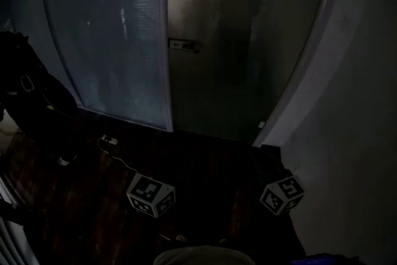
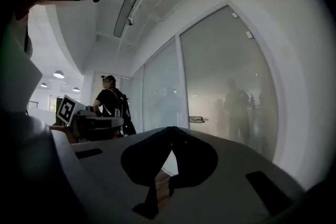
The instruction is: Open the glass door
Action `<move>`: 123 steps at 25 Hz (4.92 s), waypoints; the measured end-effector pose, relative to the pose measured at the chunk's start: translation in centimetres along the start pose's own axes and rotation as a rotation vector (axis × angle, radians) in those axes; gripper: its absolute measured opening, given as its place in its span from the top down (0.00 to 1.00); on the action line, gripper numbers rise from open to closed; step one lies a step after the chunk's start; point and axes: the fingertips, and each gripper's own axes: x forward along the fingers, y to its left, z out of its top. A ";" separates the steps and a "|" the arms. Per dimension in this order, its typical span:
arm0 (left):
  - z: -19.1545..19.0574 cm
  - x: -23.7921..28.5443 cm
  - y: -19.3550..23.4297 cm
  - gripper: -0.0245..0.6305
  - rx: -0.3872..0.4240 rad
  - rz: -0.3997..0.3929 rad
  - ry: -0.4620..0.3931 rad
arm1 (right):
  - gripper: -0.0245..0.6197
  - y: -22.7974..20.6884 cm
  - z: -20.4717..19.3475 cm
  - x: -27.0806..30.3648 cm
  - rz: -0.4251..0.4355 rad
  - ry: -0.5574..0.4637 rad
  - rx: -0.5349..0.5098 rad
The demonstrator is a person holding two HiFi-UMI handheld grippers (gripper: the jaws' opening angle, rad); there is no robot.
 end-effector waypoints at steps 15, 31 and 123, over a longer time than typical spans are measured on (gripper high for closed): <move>0.2 -1.2 7.5 0.96 -0.013 0.029 0.000 | 0.96 2.7 -0.9 6.6 0.026 0.013 0.005; -0.3 12.6 11.6 0.96 0.000 0.145 0.017 | 0.96 -10.9 -0.9 15.9 0.143 -0.006 0.051; -1.3 41.1 46.7 0.96 -0.071 0.032 0.111 | 0.61 -22.9 -9.1 64.2 0.244 0.374 -0.383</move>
